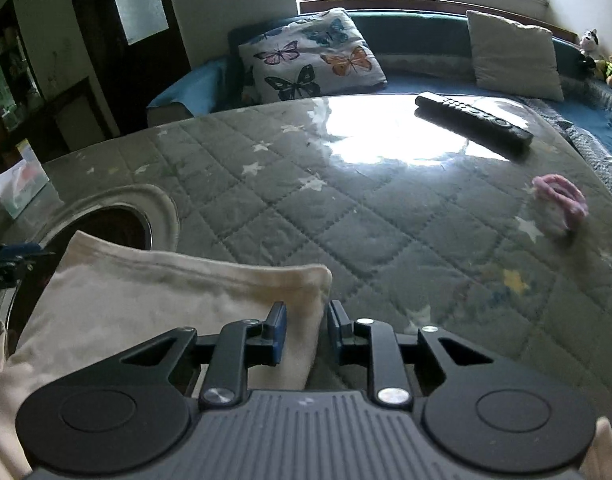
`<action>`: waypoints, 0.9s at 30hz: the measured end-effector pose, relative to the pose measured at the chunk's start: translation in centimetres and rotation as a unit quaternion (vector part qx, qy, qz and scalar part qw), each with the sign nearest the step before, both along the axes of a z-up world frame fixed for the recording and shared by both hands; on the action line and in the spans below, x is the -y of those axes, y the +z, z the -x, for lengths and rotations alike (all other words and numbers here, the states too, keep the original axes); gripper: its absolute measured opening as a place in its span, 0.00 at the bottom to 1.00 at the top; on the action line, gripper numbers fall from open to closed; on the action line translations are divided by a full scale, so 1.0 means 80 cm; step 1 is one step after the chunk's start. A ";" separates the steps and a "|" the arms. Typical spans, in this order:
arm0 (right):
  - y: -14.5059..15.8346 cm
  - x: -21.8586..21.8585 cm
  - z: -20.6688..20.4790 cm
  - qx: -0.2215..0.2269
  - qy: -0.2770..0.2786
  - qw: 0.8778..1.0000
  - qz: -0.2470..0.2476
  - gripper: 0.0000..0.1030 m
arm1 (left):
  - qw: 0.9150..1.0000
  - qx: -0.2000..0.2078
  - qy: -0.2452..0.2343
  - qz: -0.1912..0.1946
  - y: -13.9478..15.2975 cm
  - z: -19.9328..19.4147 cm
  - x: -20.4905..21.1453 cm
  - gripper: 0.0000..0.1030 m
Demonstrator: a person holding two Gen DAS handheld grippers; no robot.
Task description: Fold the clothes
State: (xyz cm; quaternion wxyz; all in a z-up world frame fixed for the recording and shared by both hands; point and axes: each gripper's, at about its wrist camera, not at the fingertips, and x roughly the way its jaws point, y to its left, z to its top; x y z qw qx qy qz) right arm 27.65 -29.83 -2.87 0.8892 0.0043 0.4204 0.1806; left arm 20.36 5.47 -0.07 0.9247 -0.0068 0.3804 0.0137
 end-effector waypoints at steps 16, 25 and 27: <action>0.034 -0.038 -0.063 0.054 0.006 0.999 0.006 0.08 | 0.998 0.034 0.028 -0.038 0.009 -0.047 -0.014 0.03; 0.056 -0.043 -0.001 0.051 0.077 0.995 0.023 0.08 | 0.999 0.031 -0.010 -0.033 0.017 0.002 0.000 0.13; 0.061 -0.044 0.025 0.051 0.102 0.993 0.027 0.08 | 0.999 0.030 -0.028 -0.027 0.021 0.023 0.010 0.24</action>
